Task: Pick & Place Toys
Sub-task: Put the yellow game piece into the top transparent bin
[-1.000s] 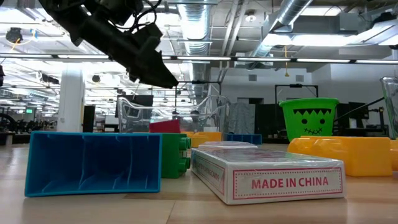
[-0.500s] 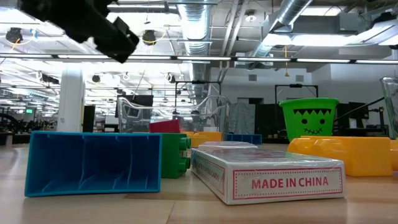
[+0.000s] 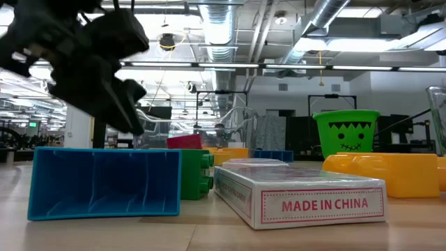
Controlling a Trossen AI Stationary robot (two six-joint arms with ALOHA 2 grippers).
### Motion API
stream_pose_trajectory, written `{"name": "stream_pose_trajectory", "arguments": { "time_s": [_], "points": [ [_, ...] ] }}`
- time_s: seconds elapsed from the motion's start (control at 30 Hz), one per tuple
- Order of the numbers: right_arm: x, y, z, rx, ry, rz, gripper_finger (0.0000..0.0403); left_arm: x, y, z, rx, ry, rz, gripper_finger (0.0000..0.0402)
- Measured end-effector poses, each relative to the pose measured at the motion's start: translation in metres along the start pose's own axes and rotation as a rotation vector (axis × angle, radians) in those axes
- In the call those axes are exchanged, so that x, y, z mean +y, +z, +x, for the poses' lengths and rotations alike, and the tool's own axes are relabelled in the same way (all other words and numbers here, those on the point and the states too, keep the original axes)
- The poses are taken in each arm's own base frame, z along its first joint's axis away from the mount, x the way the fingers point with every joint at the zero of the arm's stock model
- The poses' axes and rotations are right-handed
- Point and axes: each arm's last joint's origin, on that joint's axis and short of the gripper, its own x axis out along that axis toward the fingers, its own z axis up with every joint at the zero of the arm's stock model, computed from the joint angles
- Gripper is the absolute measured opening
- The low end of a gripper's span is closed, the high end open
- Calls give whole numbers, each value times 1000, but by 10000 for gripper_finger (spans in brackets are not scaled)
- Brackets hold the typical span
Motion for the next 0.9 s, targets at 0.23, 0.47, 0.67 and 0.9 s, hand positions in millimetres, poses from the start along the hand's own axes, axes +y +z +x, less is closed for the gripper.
{"name": "stream_pose_trajectory", "arguments": {
  "time_s": [0.23, 0.47, 0.67, 0.9],
  "points": [
    [0, 0, 0, 0, 0, -1, 384, 0, -5, 8, 24, 25, -37, 123],
    [0, 0, 0, 0, 0, -1, 384, 1, -6, 8, 22, 67, -63, 118],
    [0, 0, 0, 0, 0, -3, 384, 2, -8, 8, 41, 75, -136, 117],
    [2, 0, 0, -1, 10, -7, 384, 2, -8, 8, 42, 82, -165, 117]
  ]
}}
